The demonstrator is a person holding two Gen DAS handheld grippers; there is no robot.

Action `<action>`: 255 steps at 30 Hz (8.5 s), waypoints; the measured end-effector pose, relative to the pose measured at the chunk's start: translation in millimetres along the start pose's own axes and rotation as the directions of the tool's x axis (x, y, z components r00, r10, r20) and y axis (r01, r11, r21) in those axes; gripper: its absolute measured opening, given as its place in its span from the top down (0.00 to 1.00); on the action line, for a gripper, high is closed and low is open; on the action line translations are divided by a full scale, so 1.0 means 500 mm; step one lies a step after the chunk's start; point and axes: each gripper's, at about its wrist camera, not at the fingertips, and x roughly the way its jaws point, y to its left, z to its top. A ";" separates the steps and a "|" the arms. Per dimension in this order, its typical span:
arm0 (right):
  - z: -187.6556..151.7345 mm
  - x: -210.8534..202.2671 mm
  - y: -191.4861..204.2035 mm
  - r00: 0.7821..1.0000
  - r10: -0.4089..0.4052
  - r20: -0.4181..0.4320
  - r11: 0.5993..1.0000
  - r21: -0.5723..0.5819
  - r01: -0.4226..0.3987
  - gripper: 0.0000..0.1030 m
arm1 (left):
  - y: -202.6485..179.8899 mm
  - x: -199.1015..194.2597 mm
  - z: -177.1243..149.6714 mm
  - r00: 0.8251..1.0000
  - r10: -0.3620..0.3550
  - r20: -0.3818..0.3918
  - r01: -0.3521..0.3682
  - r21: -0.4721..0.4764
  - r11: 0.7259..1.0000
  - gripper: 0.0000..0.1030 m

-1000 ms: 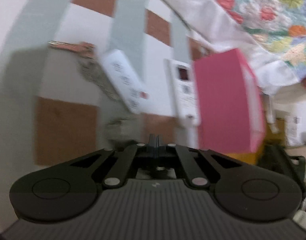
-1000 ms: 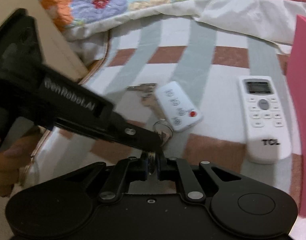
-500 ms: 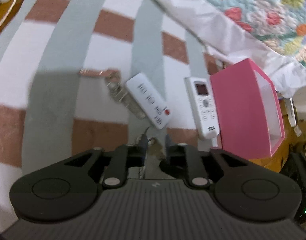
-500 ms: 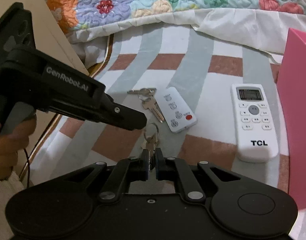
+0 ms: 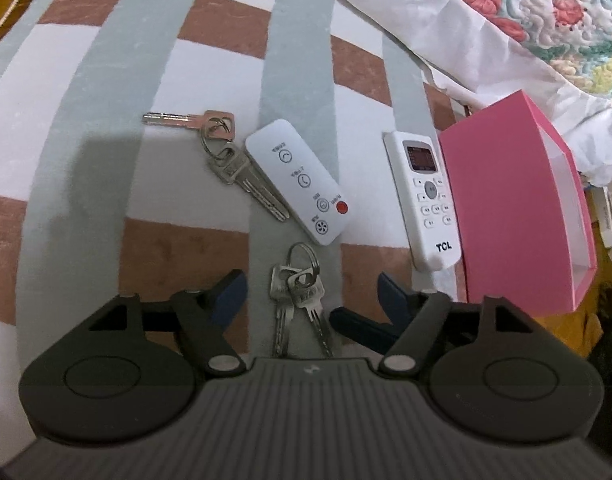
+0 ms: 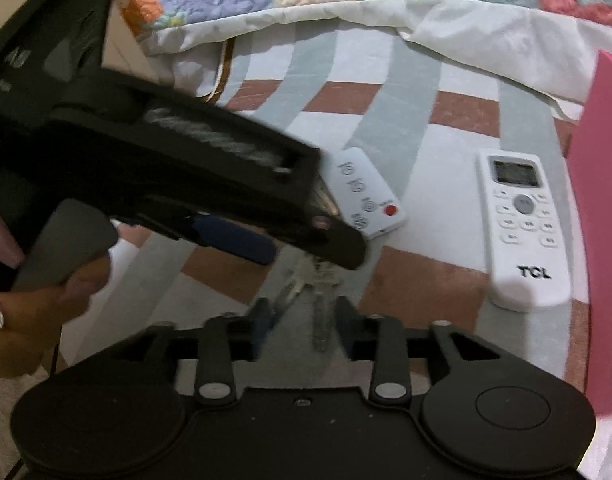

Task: Organize rigid objects
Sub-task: 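Close the left gripper on the key ring and lift it, then carry the keys into the pink box and open the left gripper, then move the left gripper back over the small white red-button remote, then close the left gripper on the small white remote and lift it, then carry the small white remote into the pink box and open the left gripper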

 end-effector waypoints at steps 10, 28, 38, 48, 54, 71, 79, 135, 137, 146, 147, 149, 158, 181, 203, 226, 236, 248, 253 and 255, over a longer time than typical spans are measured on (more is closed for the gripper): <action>0.001 0.018 0.051 0.985 -0.173 0.014 0.982 -0.080 0.173 0.58 | 0.014 0.007 -0.001 0.994 -0.097 -0.056 0.094 -0.056 0.994 0.98; -0.011 -0.025 -0.053 0.998 -0.056 0.032 0.981 0.185 0.050 0.95 | -0.022 -0.032 -0.007 0.995 -0.101 -0.013 0.102 0.036 0.994 0.56; -0.015 -0.062 -0.045 0.996 0.025 0.082 0.974 0.221 -0.043 0.94 | -0.004 -0.014 -0.013 0.986 -0.158 -0.052 0.156 -0.037 0.987 0.78; 0.004 -0.220 -0.045 0.985 0.006 0.172 0.987 0.158 -0.033 0.94 | -0.133 -0.130 -0.030 0.977 -0.209 0.049 0.203 0.101 0.974 0.81; 0.019 -0.336 -0.058 0.971 -0.044 0.234 0.990 0.138 0.011 0.94 | -0.264 -0.194 -0.016 0.975 -0.218 0.051 0.199 0.247 0.948 0.81; 0.053 -0.409 -0.237 0.982 -0.123 0.144 0.970 0.228 0.088 0.94 | -0.504 -0.088 0.066 0.990 -0.117 -0.083 0.139 0.357 0.924 0.81; 0.028 -0.309 -0.338 0.999 -0.018 0.032 0.931 0.365 0.005 0.94 | -0.498 0.040 0.077 0.988 0.001 -0.156 0.048 0.314 0.948 0.81; 0.091 -0.010 0.015 0.991 -0.130 0.043 0.952 -0.273 0.137 0.36 | 0.033 -0.087 0.101 0.998 -0.042 0.050 0.044 -0.039 0.998 0.46; 0.093 0.017 0.002 0.989 -0.141 0.039 0.951 -0.271 0.146 0.36 | 0.043 -0.065 0.099 0.995 -0.085 0.046 0.088 -0.086 0.992 0.46; 0.089 0.050 -0.002 0.992 -0.127 -0.006 0.959 -0.257 0.121 0.58 | 0.057 0.001 0.094 0.989 -0.141 0.047 0.147 -0.199 0.969 0.49; 0.089 0.049 0.000 0.991 -0.133 -0.010 0.962 -0.243 0.127 0.58 | 0.057 0.006 0.091 0.990 -0.137 0.042 0.143 -0.205 0.968 0.49; 0.088 0.043 -0.005 0.992 -0.126 -0.021 0.979 -0.162 0.121 0.58 | 0.060 0.012 0.089 0.991 -0.128 0.036 0.132 -0.218 0.967 0.49; 0.047 0.001 -0.055 0.997 0.059 -0.046 0.963 0.264 -0.045 0.58 | 0.069 0.019 0.074 0.989 -0.137 0.047 0.145 -0.265 0.953 0.52; 0.032 -0.024 -0.039 0.997 0.078 0.008 0.983 0.166 -0.078 0.61 | 0.005 0.001 0.027 0.995 -0.098 0.008 0.098 -0.096 0.991 0.94; 0.027 -0.315 -0.033 0.974 -0.056 0.217 0.998 0.019 0.054 0.61 | -0.240 -0.200 -0.041 0.963 -0.213 0.163 0.160 0.288 0.944 0.91; 0.049 -0.466 -0.335 0.960 -0.261 0.102 0.922 0.322 0.217 0.62 | -0.574 -0.002 0.071 0.942 -0.325 -0.084 0.335 0.282 0.899 0.91; 0.028 -0.405 -0.474 0.942 -0.331 -0.053 0.829 0.461 0.317 0.64 | -0.623 0.196 0.083 0.930 -0.314 -0.193 0.351 0.201 0.915 0.91; -0.007 -0.400 -0.512 0.913 -0.396 -0.097 0.775 0.498 0.389 0.57 | -0.642 0.220 0.064 0.956 -0.225 -0.190 0.275 0.300 0.913 0.60; -0.009 -0.456 -0.464 0.938 -0.347 0.008 0.814 0.500 0.297 0.57 | -0.637 0.119 0.074 0.962 -0.229 -0.146 0.269 0.393 0.880 0.58; -0.006 -0.479 -0.430 0.948 -0.314 0.055 0.840 0.482 0.251 0.57 | -0.632 0.079 0.078 0.967 -0.214 -0.135 0.251 0.423 0.871 0.57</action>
